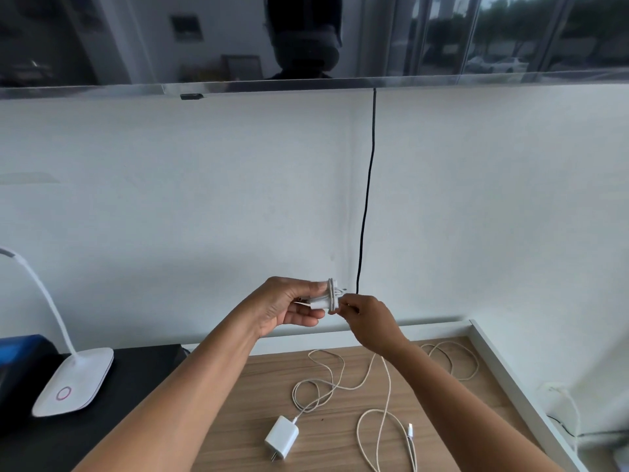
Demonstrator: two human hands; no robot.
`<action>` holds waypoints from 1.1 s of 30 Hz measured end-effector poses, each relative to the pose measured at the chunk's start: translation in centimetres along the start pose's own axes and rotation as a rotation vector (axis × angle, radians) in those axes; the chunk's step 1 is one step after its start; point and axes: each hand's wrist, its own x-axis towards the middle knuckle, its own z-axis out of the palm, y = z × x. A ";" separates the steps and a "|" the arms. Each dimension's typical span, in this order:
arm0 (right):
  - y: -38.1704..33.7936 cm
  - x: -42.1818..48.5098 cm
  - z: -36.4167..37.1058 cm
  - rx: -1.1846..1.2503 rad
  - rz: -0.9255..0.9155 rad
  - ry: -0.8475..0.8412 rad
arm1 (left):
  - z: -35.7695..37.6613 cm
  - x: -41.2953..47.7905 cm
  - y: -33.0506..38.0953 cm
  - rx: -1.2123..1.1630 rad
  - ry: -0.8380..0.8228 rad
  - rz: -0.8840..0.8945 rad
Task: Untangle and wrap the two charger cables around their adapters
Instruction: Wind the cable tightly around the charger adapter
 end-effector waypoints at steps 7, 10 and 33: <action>-0.4 2.0 -2.3 -0.197 -0.006 -0.044 | -0.2 -0.2 -0.8 0.164 -0.057 -0.028; -1.4 2.7 -3.2 -0.236 -0.033 -0.057 | 0.1 -0.2 -1.0 0.254 -0.058 -0.024; -1.3 -1.4 1.3 -0.099 -0.115 0.110 | -0.5 1.6 -1.0 -0.221 0.275 0.047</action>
